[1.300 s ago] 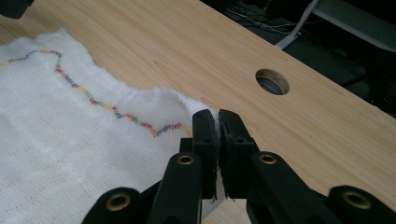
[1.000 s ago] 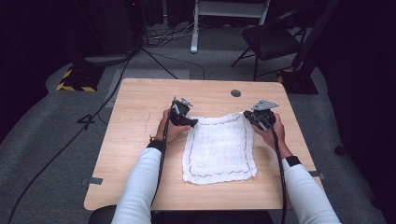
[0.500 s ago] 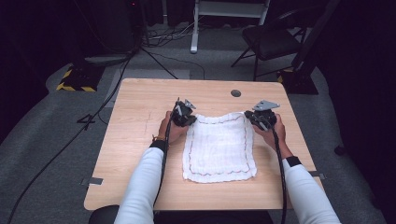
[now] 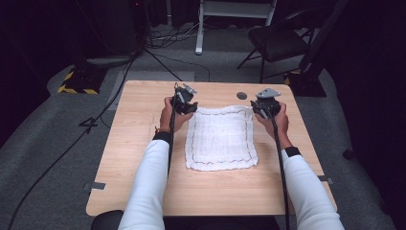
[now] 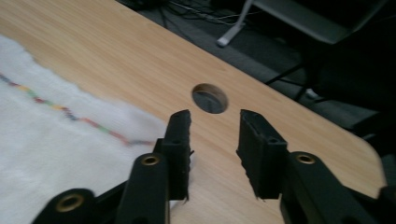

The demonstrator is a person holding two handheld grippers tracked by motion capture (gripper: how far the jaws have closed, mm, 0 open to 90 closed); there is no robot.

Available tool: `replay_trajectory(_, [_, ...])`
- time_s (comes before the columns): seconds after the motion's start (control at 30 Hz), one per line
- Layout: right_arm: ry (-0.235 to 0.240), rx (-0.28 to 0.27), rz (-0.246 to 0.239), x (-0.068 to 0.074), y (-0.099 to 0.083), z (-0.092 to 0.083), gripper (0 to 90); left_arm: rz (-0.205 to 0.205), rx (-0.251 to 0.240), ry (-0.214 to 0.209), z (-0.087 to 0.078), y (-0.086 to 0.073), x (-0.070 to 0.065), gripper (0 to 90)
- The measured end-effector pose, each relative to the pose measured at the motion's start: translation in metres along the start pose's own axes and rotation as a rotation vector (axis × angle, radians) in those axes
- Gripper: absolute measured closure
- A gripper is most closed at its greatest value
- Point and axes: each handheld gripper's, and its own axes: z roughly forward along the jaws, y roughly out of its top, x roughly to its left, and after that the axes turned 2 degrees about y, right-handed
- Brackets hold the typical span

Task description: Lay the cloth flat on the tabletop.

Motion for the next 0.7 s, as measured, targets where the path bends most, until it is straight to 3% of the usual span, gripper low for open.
replay_trajectory(0.07, [0.039, -0.002, 0.005, -0.001, -0.003, -0.004, 57.8, 0.051, 0.017, -0.044, -0.002, -0.007, -0.008, 38.1])
replay_trajectory(0.13, [0.087, 0.024, -0.017, 0.001, -0.011, -0.009, 53.9, 0.109, 0.049, -0.044, -0.003, -0.017, -0.014, 32.1])
replay_trajectory(0.27, [0.216, 0.053, -0.027, 0.009, -0.034, -0.023, 48.6, 0.145, 0.064, -0.136, -0.015, -0.044, -0.026, 25.7])
replay_trajectory(0.43, [0.356, 0.101, -0.098, 0.028, -0.066, -0.045, 42.7, 0.185, 0.065, -0.215, -0.033, -0.075, -0.043, 24.9])
replay_trajectory(0.53, [0.397, 0.141, -0.128, 0.037, -0.084, -0.056, 41.0, 0.208, 0.075, -0.249, -0.041, -0.09, -0.051, 23.6])
replay_trajectory(0.7, [0.42, 0.183, -0.167, 0.043, -0.104, -0.075, 39.5, 0.224, 0.097, -0.285, -0.053, -0.106, -0.064, 23.0])
